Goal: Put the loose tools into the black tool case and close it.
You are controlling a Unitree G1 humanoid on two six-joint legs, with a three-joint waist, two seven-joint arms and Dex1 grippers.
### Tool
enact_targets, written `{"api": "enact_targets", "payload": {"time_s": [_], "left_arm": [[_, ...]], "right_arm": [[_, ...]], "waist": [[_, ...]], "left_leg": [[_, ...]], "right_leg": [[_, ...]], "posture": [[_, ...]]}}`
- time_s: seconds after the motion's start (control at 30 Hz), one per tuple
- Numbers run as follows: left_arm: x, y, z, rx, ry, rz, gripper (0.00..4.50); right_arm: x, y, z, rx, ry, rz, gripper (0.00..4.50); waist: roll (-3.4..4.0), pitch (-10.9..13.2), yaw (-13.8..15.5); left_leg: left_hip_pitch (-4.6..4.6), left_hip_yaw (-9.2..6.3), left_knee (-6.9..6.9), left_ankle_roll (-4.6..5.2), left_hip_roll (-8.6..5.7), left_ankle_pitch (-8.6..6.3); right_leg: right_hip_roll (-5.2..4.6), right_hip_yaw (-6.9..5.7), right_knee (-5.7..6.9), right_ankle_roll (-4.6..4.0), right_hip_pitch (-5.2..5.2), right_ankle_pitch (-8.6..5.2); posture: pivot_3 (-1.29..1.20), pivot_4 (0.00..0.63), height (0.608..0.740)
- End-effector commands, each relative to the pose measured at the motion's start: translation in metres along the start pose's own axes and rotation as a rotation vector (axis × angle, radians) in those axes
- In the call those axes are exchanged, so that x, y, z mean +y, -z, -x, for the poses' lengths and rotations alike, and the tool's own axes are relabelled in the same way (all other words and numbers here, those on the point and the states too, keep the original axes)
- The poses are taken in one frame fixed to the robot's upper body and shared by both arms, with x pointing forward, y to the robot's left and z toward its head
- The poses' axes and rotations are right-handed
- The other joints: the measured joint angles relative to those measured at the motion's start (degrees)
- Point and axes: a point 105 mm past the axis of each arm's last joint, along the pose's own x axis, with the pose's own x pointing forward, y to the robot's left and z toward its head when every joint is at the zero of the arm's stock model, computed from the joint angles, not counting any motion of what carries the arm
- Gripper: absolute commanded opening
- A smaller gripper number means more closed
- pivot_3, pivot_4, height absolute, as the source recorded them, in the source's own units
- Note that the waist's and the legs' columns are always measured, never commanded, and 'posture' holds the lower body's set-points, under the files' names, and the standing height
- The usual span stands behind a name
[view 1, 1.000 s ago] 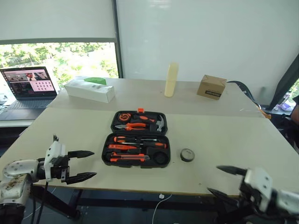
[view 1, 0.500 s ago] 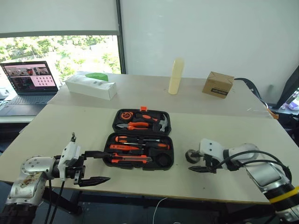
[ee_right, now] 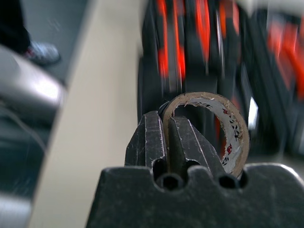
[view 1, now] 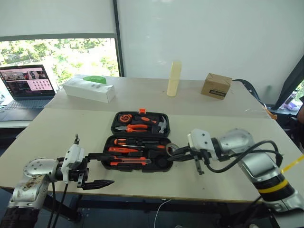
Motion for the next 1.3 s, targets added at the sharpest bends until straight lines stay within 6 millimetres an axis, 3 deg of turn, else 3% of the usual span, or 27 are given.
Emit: {"api": "enact_targets", "payload": {"time_s": [0.03,0.27,0.53,0.7,0.8,1.0,1.03,1.13,1.3], "left_arm": [[-0.001,-0.005,-0.001,-0.01,0.003,-0.03,4.5],[-0.005,-0.003,0.0,0.002,-0.007,-0.025,4.5],[-0.008,-0.001,0.001,0.013,-0.019,-0.021,4.5],[-0.006,-0.002,0.002,0.018,-0.027,-0.024,4.5],[-0.005,-0.001,0.003,0.03,-0.034,-0.027,4.5],[0.008,-0.001,0.016,0.017,-0.148,-0.005,4.5],[0.016,-0.003,0.021,-0.009,-0.213,0.016,4.5],[0.034,-0.002,0.042,-0.024,-0.351,0.029,4.5],[0.037,0.003,0.053,-0.003,-0.364,0.026,4.5]], "right_arm": [[0.001,0.01,-0.018,0.06,-0.025,-0.048,0.03],[-0.006,0.038,-0.031,0.2,-0.005,-0.069,0.03],[-0.003,0.043,-0.039,0.206,-0.033,-0.128,0.03],[0.003,0.037,-0.044,0.176,-0.096,-0.189,1.71],[-0.009,0.034,-0.043,0.163,-0.031,-0.145,2.6],[-0.012,0.006,-0.005,0.005,-0.025,-0.102,4.45],[-0.011,0.001,0.003,-0.045,-0.015,-0.12,4.45],[-0.002,0.012,0.024,-0.057,0.011,-0.159,4.45],[0.003,0.025,0.03,-0.059,0.08,-0.175,4.45]], "waist": [[-0.01,0.0,0.17],[-0.01,0.0,0.24],[0.0,0.01,0.16],[0.0,0.0,-0.02],[0.0,0.0,0.0],[0.0,0.01,0.01],[0.0,0.01,0.06],[-0.01,0.01,0.3],[-0.01,0.01,0.17]], "left_leg": [[-0.02,0.04,0.01,0.0,-0.03,0.0],[-0.15,0.15,0.02,-0.03,-0.06,0.02],[-0.14,0.15,0.02,-0.07,-0.04,0.04],[-0.13,0.15,0.01,-0.08,-0.04,0.05],[-0.15,0.13,-0.02,-0.08,-0.03,0.05],[-0.2,0.13,-0.02,-0.08,-0.04,0.05],[-0.2,0.12,-0.02,-0.08,-0.03,0.05],[-0.17,0.05,-0.02,-0.07,-0.02,0.04],[-0.12,0.11,-0.02,-0.07,-0.03,0.04]], "right_leg": [[-0.04,-0.02,0.0,0.0,0.0,0.0],[-0.05,-0.09,0.0,-0.01,-0.1,-0.01],[-0.05,-0.14,0.01,-0.03,-0.06,-0.02],[-0.04,-0.14,0.03,-0.04,-0.08,-0.02],[-0.03,-0.18,0.0,-0.08,-0.08,-0.05],[-0.05,-0.19,-0.05,-0.08,-0.11,-0.06],[-0.05,-0.2,-0.05,-0.08,-0.1,-0.06],[-0.04,-0.22,-0.04,-0.08,-0.06,-0.05],[-0.05,-0.24,-0.02,-0.08,-0.03,-0.06]], "posture": [[0.0,0.15,0.74],[0.0,0.15,0.74],[0.0,0.15,0.74],[0.0,0.15,0.74],[0.0,0.15,0.74],[0.0,0.15,0.74],[0.0,0.15,0.74],[0.0,0.15,0.74],[0.0,0.15,0.74]]}}
